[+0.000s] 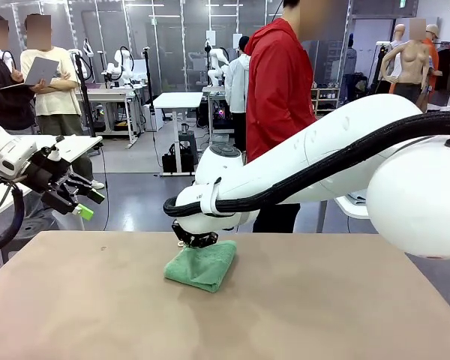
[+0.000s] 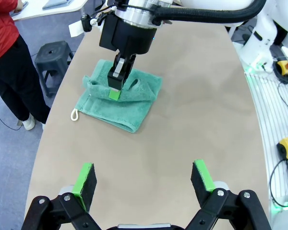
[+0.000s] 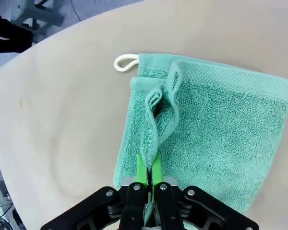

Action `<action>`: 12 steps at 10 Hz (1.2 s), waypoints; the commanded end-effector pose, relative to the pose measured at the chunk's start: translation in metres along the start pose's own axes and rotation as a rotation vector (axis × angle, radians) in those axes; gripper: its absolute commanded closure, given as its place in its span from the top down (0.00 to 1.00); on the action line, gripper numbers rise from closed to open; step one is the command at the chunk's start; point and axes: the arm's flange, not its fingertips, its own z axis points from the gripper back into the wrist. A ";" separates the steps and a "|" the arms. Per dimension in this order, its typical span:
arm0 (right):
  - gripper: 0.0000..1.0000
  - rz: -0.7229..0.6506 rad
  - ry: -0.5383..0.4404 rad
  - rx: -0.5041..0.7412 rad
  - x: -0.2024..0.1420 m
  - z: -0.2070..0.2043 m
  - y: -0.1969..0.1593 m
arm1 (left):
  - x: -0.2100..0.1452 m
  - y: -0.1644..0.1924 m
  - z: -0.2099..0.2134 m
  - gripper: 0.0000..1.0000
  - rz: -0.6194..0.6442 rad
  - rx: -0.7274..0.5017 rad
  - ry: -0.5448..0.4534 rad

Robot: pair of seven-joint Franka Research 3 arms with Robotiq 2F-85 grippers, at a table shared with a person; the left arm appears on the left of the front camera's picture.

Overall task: Fold the towels and place them in the basket.
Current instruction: When a person lays out a Towel with hook on the table, fold it in half twice.

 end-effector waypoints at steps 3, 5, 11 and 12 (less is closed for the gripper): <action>0.24 0.007 -0.031 0.075 0.000 -0.005 0.003 | 0.000 0.000 0.000 1.00 -0.002 -0.001 0.004; 0.44 -0.016 -0.058 0.096 -0.003 0.000 0.001 | 0.000 0.000 0.000 1.00 -0.002 -0.001 0.004; 0.64 -0.071 -0.069 -0.074 -0.034 0.080 -0.058 | 0.000 0.000 0.000 1.00 -0.002 -0.001 0.004; 0.64 -0.067 -0.074 -0.068 -0.037 0.087 -0.069 | 0.000 0.000 0.000 1.00 -0.002 -0.001 0.004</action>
